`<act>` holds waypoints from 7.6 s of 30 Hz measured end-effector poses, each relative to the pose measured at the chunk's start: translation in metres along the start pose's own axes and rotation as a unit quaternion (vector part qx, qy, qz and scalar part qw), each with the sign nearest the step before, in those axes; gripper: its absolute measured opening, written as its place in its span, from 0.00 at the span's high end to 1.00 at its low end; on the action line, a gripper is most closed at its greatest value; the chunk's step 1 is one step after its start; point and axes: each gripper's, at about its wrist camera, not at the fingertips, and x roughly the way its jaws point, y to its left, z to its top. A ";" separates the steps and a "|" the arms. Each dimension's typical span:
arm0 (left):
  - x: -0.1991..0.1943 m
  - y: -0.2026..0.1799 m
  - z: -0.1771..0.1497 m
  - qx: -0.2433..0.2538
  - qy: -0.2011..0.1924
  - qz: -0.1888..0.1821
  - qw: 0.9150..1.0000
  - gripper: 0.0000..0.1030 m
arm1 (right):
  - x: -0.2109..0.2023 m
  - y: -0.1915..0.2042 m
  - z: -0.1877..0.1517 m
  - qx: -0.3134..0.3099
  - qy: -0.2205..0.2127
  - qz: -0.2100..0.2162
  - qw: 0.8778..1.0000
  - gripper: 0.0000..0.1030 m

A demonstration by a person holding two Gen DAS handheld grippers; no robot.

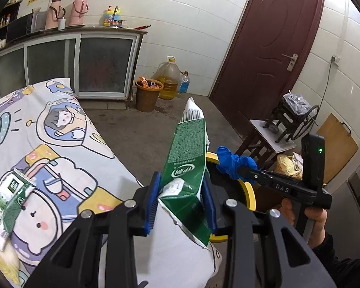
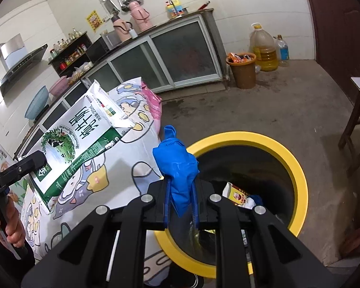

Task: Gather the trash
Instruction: 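Carry the green carton and blue glove over the bin, then open the left tool to drop the carton while the right tool drops the glove, then move both tools back over the table toward the yellow cabbage and carton, then grasp the yellow cabbage leaves with the left tool while the right tool grasps the milk carton, then carry the cabbage leaves and milk carton over the bin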

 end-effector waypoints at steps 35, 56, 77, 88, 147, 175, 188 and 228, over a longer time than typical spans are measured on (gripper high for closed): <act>0.099 -0.067 0.009 0.072 0.042 0.016 0.996 0.69 | 0.029 -0.064 -0.026 0.057 0.048 -0.076 0.994 0.85; 0.024 -0.035 0.000 0.034 -0.038 0.009 0.999 0.08 | 0.003 -0.045 -0.022 0.061 0.038 -0.103 0.992 0.42; -0.155 0.151 -0.118 -0.036 -0.035 0.175 0.983 0.08 | 0.046 0.179 -0.024 -0.239 0.045 0.052 0.969 0.33; -0.180 0.205 -0.163 -0.150 -0.013 0.188 0.970 0.08 | 0.082 0.307 -0.048 -0.474 0.024 0.081 0.877 0.26; -0.091 0.288 -0.126 -0.217 0.119 0.059 0.967 0.71 | 0.294 0.448 -0.038 -0.721 0.317 0.200 0.583 0.34; -0.234 0.229 -0.154 -0.226 -0.029 0.133 0.965 0.87 | 0.195 0.415 0.000 -0.605 0.219 0.186 0.742 0.44; -0.252 0.176 -0.125 -0.172 -0.130 0.217 0.952 0.87 | 0.123 0.354 0.008 -0.441 0.088 0.157 0.879 0.44; -0.060 0.055 -0.023 -0.029 -0.032 0.101 0.994 0.87 | 0.054 0.127 -0.013 -0.183 -0.022 -0.010 0.983 0.46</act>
